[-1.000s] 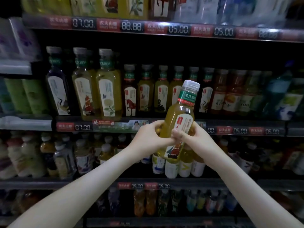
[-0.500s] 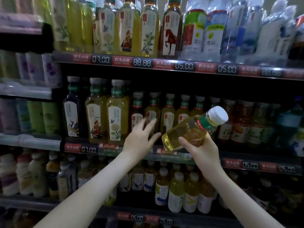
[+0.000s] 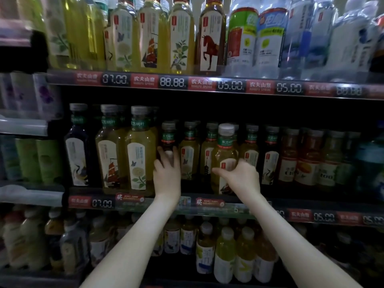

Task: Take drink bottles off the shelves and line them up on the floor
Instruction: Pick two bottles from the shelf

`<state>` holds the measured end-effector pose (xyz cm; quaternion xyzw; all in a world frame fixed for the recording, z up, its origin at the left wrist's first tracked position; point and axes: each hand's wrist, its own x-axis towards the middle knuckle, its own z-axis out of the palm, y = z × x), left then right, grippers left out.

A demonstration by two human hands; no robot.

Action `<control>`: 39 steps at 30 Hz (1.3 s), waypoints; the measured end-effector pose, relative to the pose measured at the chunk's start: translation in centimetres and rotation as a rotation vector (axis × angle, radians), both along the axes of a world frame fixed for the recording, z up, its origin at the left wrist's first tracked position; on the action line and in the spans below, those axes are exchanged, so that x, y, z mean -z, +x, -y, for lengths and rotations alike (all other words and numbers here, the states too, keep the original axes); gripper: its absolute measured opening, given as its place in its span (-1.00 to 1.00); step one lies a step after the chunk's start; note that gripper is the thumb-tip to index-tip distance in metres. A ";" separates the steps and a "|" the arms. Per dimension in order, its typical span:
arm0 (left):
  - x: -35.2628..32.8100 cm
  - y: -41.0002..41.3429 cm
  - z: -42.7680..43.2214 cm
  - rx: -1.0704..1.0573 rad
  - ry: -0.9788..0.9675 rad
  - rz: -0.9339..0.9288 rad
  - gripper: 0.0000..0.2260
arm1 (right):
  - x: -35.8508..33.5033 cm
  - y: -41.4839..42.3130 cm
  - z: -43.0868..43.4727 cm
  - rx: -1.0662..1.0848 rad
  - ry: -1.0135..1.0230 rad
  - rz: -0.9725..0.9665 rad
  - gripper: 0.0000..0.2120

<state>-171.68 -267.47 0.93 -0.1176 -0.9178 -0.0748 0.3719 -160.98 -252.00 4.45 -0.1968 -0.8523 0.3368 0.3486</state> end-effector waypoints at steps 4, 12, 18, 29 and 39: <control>0.4 -0.1 -0.8 -0.022 0.007 -0.029 -0.40 | 0.3 -1.4 -0.4 0.063 -0.024 0.066 -0.36; 0.8 -0.1 -1.8 0.008 0.094 -0.012 -0.24 | 2.9 -2.8 0.6 0.032 0.007 0.133 -0.20; 1.4 -0.7 -0.9 0.077 0.136 -0.029 -0.16 | 2.8 -1.5 -1.3 0.064 -0.034 0.092 -0.25; 1.0 2.8 -5.6 0.688 0.310 0.130 -0.55 | 2.5 1.9 -8.3 0.119 -0.422 -0.109 -0.34; -2.4 4.8 -11.4 0.988 0.525 0.687 -0.51 | 3.6 1.1 -7.0 -0.038 -0.268 -0.110 -0.40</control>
